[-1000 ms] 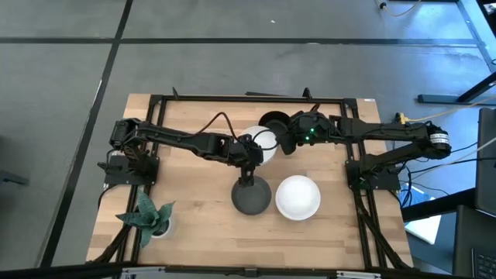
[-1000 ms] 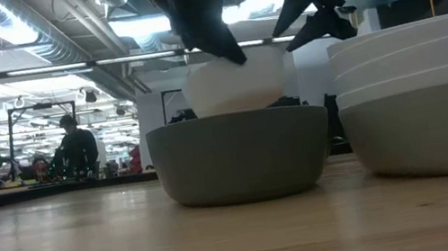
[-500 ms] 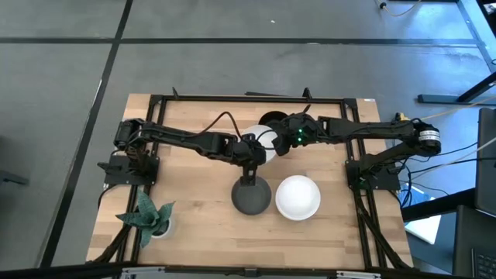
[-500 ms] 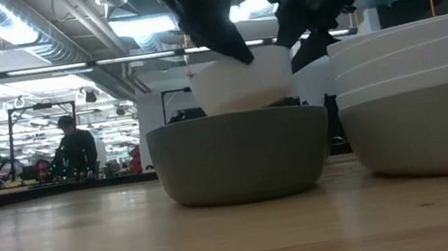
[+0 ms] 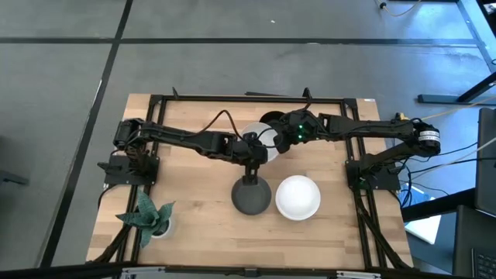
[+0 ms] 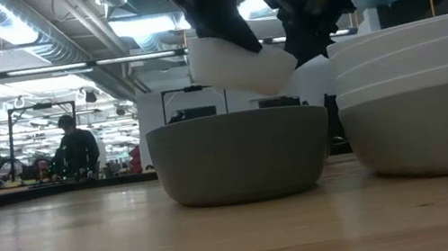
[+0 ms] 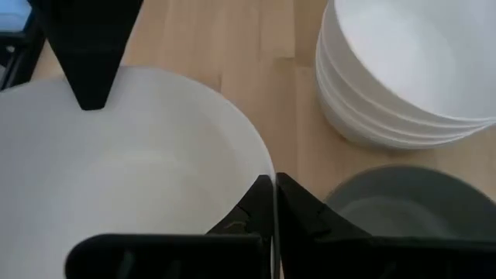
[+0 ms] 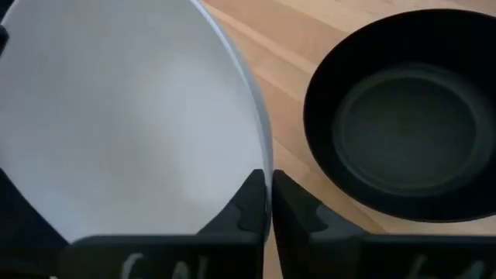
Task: Nest bowls inside each other
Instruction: Stack the white bowl on the white bowl
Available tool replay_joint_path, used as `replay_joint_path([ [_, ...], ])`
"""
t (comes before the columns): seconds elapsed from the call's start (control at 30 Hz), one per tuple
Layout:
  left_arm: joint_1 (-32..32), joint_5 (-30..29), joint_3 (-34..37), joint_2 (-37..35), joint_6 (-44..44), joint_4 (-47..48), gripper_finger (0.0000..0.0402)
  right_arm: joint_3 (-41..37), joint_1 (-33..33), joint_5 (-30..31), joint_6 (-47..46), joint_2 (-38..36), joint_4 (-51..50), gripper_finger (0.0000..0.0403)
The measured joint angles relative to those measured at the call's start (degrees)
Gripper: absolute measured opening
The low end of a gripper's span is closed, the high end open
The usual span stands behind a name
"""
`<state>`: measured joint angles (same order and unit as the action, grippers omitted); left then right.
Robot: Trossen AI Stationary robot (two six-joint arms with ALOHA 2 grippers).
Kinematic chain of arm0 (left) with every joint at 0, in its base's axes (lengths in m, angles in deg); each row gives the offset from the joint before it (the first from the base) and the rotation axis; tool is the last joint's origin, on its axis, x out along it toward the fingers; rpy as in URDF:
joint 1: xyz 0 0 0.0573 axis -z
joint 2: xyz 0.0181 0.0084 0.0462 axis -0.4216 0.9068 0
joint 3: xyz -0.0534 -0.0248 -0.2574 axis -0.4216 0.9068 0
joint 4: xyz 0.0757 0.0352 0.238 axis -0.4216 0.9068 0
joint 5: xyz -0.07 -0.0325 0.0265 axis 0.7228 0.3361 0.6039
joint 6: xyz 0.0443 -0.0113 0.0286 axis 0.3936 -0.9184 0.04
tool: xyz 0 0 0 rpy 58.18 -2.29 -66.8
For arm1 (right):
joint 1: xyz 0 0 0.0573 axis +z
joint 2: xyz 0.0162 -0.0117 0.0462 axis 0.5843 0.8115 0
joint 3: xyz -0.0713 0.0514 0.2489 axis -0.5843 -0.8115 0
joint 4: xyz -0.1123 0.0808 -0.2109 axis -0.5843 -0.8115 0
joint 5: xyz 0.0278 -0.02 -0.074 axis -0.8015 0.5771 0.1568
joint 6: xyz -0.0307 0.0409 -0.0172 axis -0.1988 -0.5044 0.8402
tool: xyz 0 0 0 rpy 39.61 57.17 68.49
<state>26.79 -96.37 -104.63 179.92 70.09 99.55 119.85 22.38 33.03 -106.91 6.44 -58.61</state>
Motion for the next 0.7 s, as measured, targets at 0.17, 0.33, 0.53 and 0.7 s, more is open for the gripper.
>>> replay_joint_path([
  [0.17,-0.02,0.82,0.19,0.0,1.02,-4.01,0.0011,0.0,-0.45,-1.47,1.06,-0.06,-0.48,0.0006],
  [0.33,0.02,1.88,0.24,-0.11,1.2,-8.08,0.0045,0.11,-0.45,-2.65,1.48,-0.19,-0.46,0.0006],
  [0.53,0.0,1.56,0.24,-0.11,1.04,-9.82,0.0088,0.1,-0.43,-3.18,2.5,-0.17,-0.51,0.0006],
  [0.7,-0.02,1.15,0.24,-0.11,1.01,-9.88,0.0118,0.09,-0.41,-3.2,2.57,-0.17,-0.62,0.0006],
])
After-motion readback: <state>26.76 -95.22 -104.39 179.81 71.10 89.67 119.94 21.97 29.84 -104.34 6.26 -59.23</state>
